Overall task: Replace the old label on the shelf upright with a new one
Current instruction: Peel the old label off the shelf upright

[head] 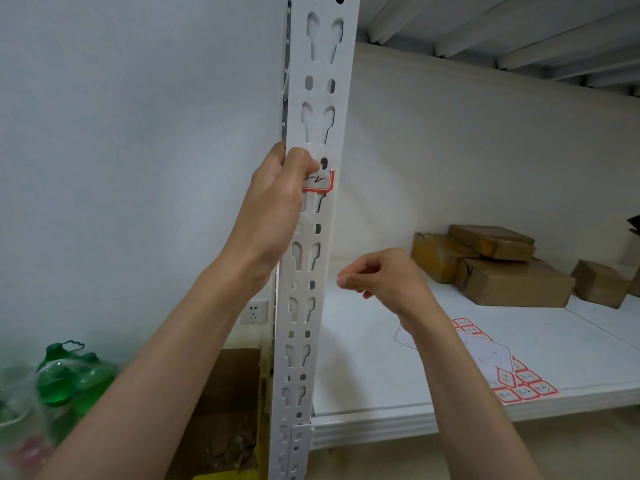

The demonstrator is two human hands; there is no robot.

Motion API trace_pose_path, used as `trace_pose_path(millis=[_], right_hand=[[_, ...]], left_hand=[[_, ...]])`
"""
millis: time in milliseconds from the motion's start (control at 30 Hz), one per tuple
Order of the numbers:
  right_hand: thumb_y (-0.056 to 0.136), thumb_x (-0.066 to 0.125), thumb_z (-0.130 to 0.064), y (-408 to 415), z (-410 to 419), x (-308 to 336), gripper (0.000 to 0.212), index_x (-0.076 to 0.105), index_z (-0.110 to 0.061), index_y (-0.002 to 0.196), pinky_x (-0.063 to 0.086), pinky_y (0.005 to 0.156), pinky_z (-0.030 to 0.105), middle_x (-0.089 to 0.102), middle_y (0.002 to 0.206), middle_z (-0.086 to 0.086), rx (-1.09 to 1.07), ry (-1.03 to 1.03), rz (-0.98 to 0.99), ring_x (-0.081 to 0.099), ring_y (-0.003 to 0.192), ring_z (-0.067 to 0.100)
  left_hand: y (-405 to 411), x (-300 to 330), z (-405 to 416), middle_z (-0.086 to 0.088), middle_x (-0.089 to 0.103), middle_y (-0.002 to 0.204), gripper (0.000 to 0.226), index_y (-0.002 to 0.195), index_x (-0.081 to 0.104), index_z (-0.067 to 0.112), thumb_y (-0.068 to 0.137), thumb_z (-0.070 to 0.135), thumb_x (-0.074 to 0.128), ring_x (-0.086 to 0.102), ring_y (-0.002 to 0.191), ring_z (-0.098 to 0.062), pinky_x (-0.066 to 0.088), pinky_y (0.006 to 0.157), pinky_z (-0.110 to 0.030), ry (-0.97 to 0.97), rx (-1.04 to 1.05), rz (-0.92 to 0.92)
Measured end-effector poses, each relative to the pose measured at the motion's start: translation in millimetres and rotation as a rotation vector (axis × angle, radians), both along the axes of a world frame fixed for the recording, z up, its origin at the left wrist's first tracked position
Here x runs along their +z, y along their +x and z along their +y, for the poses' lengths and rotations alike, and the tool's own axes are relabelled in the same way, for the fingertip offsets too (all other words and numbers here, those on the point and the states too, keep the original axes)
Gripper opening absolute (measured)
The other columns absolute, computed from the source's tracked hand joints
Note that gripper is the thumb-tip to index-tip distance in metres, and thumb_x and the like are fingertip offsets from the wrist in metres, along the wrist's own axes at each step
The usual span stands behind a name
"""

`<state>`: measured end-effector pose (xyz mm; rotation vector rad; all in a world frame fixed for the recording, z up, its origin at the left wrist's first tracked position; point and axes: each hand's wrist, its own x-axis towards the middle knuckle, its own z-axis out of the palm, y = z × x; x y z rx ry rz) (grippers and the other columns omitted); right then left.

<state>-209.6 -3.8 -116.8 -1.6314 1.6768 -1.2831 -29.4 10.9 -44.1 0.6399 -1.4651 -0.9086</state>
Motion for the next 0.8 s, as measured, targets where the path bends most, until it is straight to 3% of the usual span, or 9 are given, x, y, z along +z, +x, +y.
trace_pose_path(millis=[167,333,467,600,700,800], right_hand=[[0.070,0.089,-0.006,-4.2,-5.2,-12.3,0.017,0.073,-0.008,0.073,0.041,0.051,0.015,0.070,0.067,0.004,-0.033,0.071,0.038,0.058,0.057,0.006],[0.071,0.089,-0.008,-9.6,-7.7,-23.3,0.020,0.069,-0.003,0.072,0.039,0.045,0.012,0.062,0.060,0.001,-0.071,0.082,0.076,0.051,0.051,0.008],[0.079,0.081,-0.007,-13.9,-10.2,-34.3,0.006,0.077,-0.004,0.075,0.052,0.057,0.023,0.073,0.073,0.017,-0.101,0.071,0.099,0.060,0.057,0.014],[0.085,0.071,0.003,-19.3,-11.7,-41.4,0.013,0.080,-0.005,0.082,0.061,0.071,0.024,0.076,0.078,0.014,-0.092,0.204,0.134,0.069,0.063,0.016],[0.081,0.070,0.010,-20.3,-10.0,-44.9,0.014,0.079,0.000,0.081,0.058,0.061,0.019,0.075,0.075,0.014,-0.081,0.220,0.105,0.070,0.061,0.018],[0.079,0.077,0.003,-20.3,-9.2,-45.8,0.005,0.079,0.000,0.075,0.057,0.056,0.018,0.075,0.070,0.010,-0.094,0.202,0.092,0.067,0.058,0.017]], left_hand=[[0.0,-0.7,-0.9,0.003,0.053,0.086,0.028,0.090,0.048,0.019,0.080,0.044,0.044,0.048,0.081,-0.016,0.038,0.073,-0.033,-0.008,0.005,-0.003],[0.7,-0.7,-1.6,0.010,0.049,0.074,0.019,0.079,0.045,0.022,0.078,0.041,0.046,0.045,0.075,-0.014,0.035,0.072,-0.035,0.001,-0.019,0.016],[0.9,-1.2,-1.7,0.012,0.054,0.074,0.019,0.080,0.048,0.024,0.078,0.042,0.044,0.050,0.075,-0.012,0.039,0.073,-0.033,-0.001,-0.022,0.013],[1.5,-1.1,-2.2,0.012,0.053,0.074,0.019,0.080,0.048,0.023,0.079,0.042,0.044,0.049,0.074,-0.012,0.039,0.072,-0.032,-0.003,-0.028,0.014],[0.9,-1.0,-1.4,0.012,0.052,0.072,0.018,0.079,0.047,0.024,0.078,0.042,0.044,0.048,0.073,-0.012,0.038,0.070,-0.031,-0.007,-0.024,0.014],[1.0,-0.7,-1.7,0.014,0.052,0.071,0.017,0.078,0.046,0.024,0.078,0.042,0.045,0.048,0.075,-0.012,0.037,0.073,-0.033,-0.004,-0.022,0.028]])
